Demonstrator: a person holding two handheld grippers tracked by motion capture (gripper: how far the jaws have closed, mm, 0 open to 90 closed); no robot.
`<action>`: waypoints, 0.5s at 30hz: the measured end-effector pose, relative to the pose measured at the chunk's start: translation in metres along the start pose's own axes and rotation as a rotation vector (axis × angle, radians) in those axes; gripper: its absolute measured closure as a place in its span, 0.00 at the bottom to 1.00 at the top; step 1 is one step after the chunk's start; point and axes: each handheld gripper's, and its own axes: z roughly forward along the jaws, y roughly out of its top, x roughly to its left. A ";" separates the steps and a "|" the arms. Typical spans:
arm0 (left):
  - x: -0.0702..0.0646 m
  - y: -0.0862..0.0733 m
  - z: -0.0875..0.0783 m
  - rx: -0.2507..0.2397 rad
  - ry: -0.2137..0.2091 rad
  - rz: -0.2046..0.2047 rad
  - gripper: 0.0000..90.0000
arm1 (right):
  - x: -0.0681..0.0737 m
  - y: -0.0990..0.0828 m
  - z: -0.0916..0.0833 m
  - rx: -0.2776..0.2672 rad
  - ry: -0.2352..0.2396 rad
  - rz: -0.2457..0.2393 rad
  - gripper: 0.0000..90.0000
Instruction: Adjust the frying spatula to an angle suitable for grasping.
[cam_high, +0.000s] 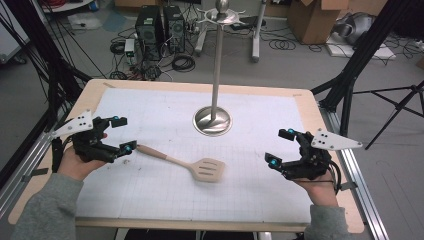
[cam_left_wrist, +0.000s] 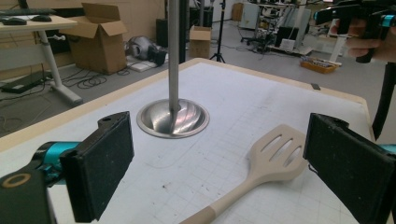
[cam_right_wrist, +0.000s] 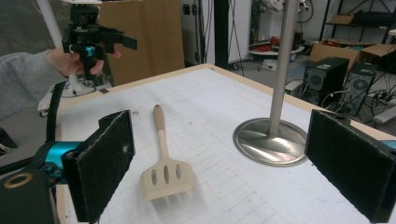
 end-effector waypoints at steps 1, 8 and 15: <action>0.000 0.000 0.000 -0.001 0.002 -0.001 0.10 | 0.000 0.000 0.000 0.000 0.000 0.000 0.08; -0.002 -0.001 0.000 0.010 0.004 0.010 0.09 | 0.002 0.001 0.001 0.001 0.004 -0.010 0.08; -0.002 -0.006 0.009 0.038 0.061 0.023 0.07 | -0.001 -0.001 0.000 0.007 0.001 0.002 0.08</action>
